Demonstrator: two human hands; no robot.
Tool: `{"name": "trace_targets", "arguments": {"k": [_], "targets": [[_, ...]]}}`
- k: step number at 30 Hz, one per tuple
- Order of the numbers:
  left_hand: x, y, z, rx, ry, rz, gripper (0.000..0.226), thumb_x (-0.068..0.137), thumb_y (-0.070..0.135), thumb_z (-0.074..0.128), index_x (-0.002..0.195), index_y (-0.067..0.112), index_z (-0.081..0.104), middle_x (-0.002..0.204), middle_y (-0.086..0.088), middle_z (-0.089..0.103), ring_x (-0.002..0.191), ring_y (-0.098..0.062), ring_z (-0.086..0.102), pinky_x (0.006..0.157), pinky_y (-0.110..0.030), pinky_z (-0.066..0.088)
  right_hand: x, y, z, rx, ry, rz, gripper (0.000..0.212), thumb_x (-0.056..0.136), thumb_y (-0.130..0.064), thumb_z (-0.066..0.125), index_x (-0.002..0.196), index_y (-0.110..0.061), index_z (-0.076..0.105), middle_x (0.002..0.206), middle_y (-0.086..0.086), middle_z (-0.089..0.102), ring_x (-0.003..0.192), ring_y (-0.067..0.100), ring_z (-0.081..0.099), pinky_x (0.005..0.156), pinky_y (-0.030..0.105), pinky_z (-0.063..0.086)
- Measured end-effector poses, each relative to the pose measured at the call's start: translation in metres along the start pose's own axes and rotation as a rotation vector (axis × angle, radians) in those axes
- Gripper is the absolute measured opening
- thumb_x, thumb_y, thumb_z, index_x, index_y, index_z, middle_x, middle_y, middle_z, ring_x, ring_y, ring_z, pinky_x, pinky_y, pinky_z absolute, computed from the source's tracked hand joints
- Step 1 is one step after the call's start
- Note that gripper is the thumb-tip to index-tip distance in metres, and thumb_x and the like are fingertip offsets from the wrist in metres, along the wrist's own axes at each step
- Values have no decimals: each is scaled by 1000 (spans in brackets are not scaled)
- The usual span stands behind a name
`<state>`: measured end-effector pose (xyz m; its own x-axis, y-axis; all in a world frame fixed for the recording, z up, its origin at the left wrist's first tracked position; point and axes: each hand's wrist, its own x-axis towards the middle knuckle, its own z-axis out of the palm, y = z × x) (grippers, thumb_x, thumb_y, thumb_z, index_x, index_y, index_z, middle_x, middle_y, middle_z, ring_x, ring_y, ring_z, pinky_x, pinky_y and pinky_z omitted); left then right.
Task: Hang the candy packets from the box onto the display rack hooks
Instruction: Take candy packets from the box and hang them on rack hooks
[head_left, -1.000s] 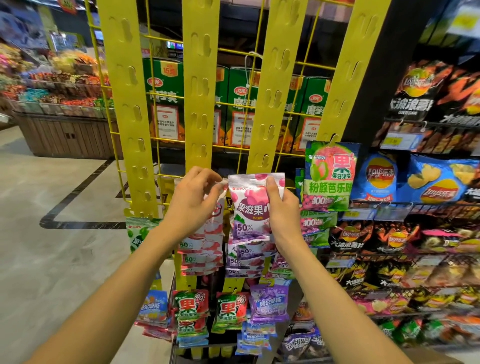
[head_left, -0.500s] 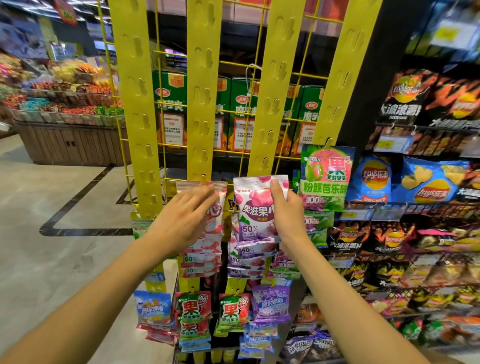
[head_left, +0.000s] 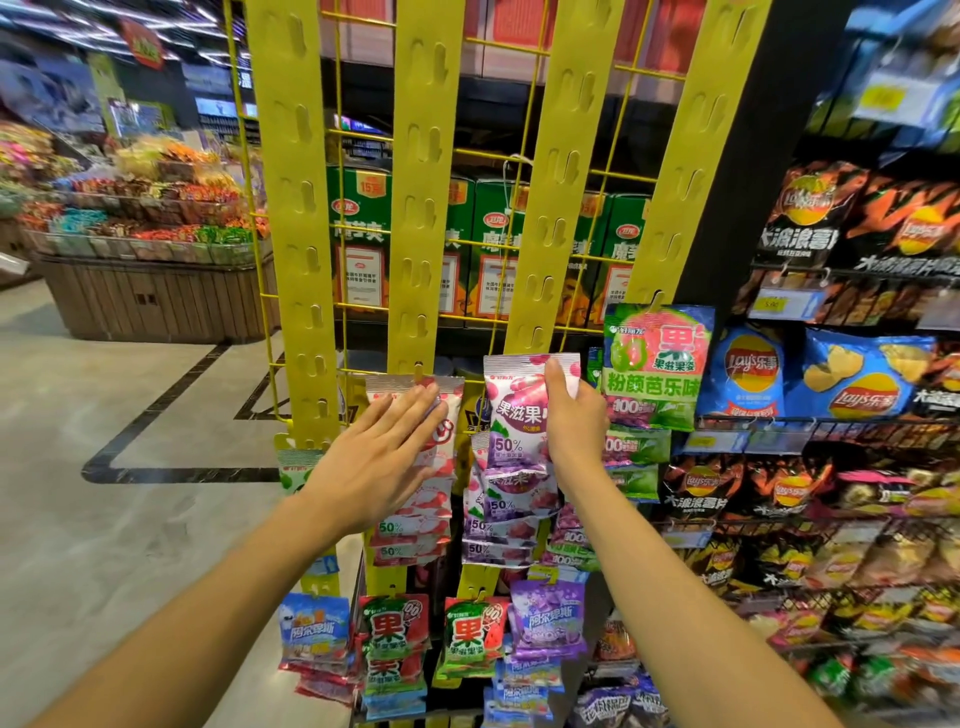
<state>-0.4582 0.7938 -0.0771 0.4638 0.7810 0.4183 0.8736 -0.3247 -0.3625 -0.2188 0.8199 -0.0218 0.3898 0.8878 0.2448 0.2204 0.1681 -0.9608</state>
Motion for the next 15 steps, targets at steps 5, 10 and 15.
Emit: {"name": "trace_targets", "arguments": {"k": [5,10,15], "targets": [[1,-1,2,14,20,13,75,104,59,19,163,12,16,169,-12,11,157,-29,11,124,-43,8,1,1,4,-32,28,-8,58,96,-62,53,58,-20,39,58,-2,44,63,23,45,59,34,30],[1,0,3,-4,32,2,75,104,60,14,163,13,14,170,-11,9,157,-28,8,125,-43,6,4,6,6,-116,44,35,56,92,-67,50,60,-22,47,72,5,57,85,33,60,61,36,33],[0,1,3,-12,42,5,75,104,60,15,163,13,14,170,-11,10,157,-29,9,124,-43,6,-6,6,-2,-116,-1,-63,43,96,-61,52,78,-22,50,72,-2,52,71,25,53,64,40,37]]}}
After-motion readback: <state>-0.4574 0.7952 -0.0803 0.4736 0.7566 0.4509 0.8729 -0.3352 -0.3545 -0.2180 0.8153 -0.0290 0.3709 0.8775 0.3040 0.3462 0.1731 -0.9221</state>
